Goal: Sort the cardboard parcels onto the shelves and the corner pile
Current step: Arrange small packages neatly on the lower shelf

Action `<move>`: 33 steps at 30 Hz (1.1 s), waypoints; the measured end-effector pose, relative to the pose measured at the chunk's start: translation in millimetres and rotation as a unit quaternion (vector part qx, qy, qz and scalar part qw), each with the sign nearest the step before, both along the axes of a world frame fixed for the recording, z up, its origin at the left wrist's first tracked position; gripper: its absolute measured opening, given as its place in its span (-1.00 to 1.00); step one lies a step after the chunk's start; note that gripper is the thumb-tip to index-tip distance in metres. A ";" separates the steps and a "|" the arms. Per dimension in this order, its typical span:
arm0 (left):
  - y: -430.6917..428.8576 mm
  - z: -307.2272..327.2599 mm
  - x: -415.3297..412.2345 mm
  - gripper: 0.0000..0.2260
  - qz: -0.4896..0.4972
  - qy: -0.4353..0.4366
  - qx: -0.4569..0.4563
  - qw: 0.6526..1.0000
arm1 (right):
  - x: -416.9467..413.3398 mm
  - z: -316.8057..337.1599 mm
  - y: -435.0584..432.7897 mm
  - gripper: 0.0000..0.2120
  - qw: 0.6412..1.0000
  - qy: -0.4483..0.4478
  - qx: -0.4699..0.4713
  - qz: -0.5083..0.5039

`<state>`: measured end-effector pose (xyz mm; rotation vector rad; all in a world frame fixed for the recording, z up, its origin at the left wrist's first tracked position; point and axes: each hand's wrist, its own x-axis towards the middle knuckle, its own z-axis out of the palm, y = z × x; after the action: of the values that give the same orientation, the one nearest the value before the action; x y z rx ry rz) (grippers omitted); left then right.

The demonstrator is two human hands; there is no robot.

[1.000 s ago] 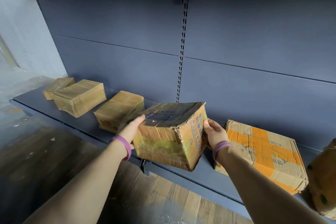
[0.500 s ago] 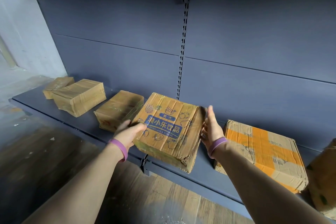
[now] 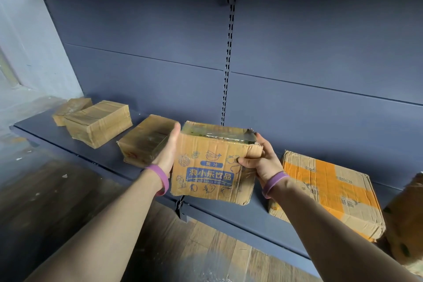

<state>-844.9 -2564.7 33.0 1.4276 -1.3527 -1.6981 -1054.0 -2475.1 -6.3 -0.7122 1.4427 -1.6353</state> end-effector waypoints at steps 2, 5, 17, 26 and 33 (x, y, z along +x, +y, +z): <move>-0.9 2.4 -5.2 -0.26 0.007 -0.037 -0.003 0.999 | 1.9 2.9 1.2 -0.18 1.000 0.013 -0.010 0.012; -4.2 -1.2 -5.5 -0.25 0.006 -0.046 0.016 0.999 | 1.9 4.3 3.5 -0.16 0.999 0.029 -0.013 0.032; -4.5 -26.7 11.0 -0.40 -0.036 -0.020 0.009 0.999 | 6.3 13.8 2.0 -0.23 0.995 -0.059 0.051 -0.055; -9.6 -35.6 11.5 -0.14 -0.089 -0.053 -0.037 0.994 | 2.3 14.8 2.0 -0.28 0.987 -0.079 0.090 -0.111; -1.4 -28.6 14.8 -0.19 -0.147 -0.014 -0.034 0.988 | -4.6 4.7 3.9 -0.65 0.991 -0.073 0.073 -0.083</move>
<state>-830.1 -2566.1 4.5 1.2681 -1.6881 -1.7977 -1058.6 -2471.2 -1.6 -0.3886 1.5295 -1.6495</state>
